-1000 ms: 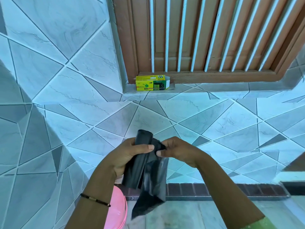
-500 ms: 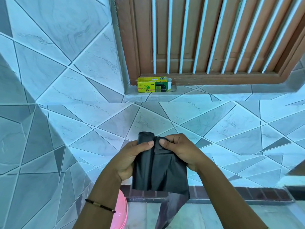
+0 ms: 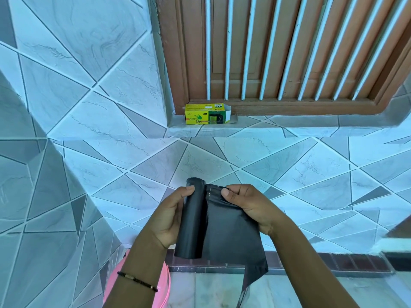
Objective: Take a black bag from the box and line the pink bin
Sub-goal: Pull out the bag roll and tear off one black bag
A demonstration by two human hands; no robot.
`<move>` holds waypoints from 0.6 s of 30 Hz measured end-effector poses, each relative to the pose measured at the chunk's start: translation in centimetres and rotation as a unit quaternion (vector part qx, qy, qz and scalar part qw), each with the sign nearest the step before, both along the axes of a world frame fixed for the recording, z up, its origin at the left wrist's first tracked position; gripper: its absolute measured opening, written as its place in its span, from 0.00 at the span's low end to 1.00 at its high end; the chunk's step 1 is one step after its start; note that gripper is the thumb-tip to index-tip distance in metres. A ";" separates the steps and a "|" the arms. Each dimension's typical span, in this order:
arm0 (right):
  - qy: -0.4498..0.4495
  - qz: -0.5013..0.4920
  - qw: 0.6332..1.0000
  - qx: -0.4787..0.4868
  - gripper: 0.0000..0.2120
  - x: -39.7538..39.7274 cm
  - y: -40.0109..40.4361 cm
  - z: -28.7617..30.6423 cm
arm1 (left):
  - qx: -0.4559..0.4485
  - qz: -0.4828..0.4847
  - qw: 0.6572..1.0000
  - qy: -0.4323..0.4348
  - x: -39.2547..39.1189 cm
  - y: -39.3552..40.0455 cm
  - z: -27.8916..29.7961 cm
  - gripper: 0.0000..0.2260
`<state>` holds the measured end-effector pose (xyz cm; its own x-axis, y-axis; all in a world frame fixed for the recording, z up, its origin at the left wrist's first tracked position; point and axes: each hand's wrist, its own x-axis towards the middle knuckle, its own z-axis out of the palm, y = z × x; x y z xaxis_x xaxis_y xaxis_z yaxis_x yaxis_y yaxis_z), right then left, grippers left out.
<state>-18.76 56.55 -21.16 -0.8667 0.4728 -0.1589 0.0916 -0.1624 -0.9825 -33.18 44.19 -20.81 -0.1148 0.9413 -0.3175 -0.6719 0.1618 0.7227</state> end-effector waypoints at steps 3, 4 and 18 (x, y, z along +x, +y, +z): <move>-0.033 0.021 0.998 0.044 0.12 0.4 0.3 0.0 | -0.007 -0.005 1.000 0.004 0.1 -0.2 -0.1 0.19; -0.039 0.032 0.997 0.061 0.13 0.6 0.4 0.0 | -0.006 -0.007 1.000 0.008 0.1 -0.2 -0.2 0.17; 0.094 -0.059 0.994 0.014 0.12 -1.6 -2.3 -1.0 | -0.001 0.038 0.999 0.007 0.8 -0.1 -0.9 0.16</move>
